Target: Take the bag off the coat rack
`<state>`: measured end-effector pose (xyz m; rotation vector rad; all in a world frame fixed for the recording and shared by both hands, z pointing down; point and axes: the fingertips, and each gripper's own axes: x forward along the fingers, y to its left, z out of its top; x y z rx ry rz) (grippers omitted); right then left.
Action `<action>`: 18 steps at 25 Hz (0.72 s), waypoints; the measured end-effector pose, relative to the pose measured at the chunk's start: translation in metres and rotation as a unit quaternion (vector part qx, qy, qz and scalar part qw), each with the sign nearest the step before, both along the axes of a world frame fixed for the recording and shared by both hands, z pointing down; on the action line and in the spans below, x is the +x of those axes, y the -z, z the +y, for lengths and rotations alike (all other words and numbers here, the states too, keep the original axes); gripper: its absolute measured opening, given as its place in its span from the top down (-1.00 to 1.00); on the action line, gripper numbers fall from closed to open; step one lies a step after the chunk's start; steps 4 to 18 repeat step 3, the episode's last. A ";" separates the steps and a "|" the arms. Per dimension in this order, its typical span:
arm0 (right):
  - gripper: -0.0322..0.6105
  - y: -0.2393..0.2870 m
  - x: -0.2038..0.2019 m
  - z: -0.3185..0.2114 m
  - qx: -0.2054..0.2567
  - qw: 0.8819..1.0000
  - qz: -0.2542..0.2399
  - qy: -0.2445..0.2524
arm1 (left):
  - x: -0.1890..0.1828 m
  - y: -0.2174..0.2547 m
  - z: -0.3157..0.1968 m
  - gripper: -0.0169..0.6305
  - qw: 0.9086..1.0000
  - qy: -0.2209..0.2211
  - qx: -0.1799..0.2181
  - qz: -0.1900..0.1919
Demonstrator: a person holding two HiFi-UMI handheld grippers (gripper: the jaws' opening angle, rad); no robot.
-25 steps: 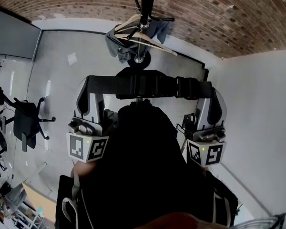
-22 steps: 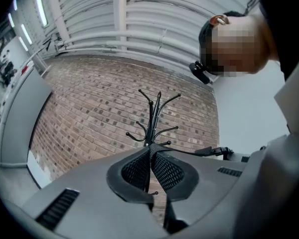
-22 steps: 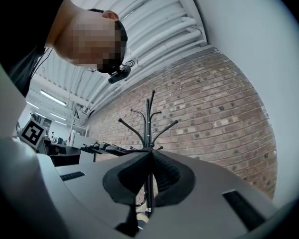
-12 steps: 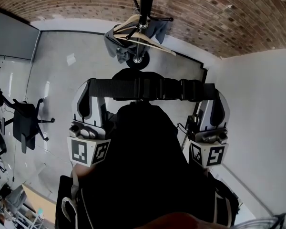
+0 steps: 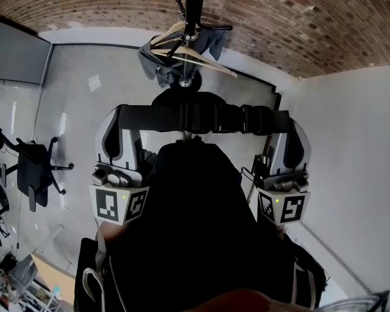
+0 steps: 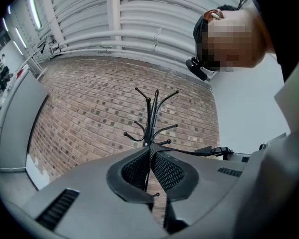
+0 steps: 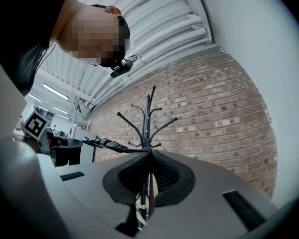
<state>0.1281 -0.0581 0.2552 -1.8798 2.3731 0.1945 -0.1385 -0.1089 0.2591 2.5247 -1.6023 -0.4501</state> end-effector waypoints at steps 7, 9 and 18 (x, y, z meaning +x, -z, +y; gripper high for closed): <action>0.83 0.000 0.001 -0.005 0.010 1.000 0.007 0.008 | 0.001 -0.002 -0.007 0.88 1.000 0.006 -0.001 -0.002; 0.83 0.000 0.001 -0.005 0.010 1.000 0.007 0.008 | 0.001 -0.002 -0.007 0.88 1.000 0.006 -0.001 -0.002; 0.83 0.000 0.001 -0.005 0.010 1.000 0.007 0.008 | 0.001 -0.002 -0.007 0.88 1.000 0.006 -0.001 -0.002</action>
